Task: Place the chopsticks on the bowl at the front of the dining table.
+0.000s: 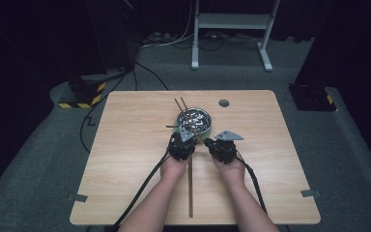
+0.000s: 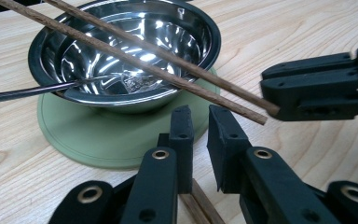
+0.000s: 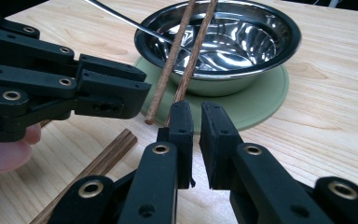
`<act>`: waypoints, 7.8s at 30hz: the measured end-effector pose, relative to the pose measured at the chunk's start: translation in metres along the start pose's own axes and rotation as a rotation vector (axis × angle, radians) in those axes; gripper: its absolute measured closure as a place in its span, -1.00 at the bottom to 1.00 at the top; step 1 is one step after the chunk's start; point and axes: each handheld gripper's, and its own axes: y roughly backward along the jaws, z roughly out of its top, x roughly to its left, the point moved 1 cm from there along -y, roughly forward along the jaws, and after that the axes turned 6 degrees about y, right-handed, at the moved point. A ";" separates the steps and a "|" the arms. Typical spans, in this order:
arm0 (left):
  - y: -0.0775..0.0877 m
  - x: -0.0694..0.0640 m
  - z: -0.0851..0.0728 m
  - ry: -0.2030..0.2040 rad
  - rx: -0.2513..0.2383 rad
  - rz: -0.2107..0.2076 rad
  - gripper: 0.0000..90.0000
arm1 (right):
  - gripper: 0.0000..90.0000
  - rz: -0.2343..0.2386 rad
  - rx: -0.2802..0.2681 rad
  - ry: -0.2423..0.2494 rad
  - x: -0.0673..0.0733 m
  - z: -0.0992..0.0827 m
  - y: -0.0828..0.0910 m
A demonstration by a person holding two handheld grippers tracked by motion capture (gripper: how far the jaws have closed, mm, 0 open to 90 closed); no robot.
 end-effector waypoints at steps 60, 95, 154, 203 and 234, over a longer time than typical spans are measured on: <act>0.005 0.006 -0.002 0.002 -0.007 0.000 0.77 | 0.82 0.026 -0.012 0.072 0.018 0.004 -0.005; 0.008 0.011 -0.003 -0.017 0.014 -0.008 0.78 | 0.82 0.029 -0.011 0.106 0.025 0.006 -0.006; 0.128 0.100 -0.111 0.040 0.096 0.205 -0.24 | 0.85 -0.092 0.003 0.133 0.054 -0.009 0.002; 0.128 0.098 -0.111 0.032 0.087 0.211 -0.21 | 0.78 -0.086 0.002 0.159 0.062 -0.005 -0.002; 0.128 0.097 -0.111 0.019 0.087 0.211 -0.20 | 0.81 -0.090 0.002 0.162 0.059 -0.005 -0.005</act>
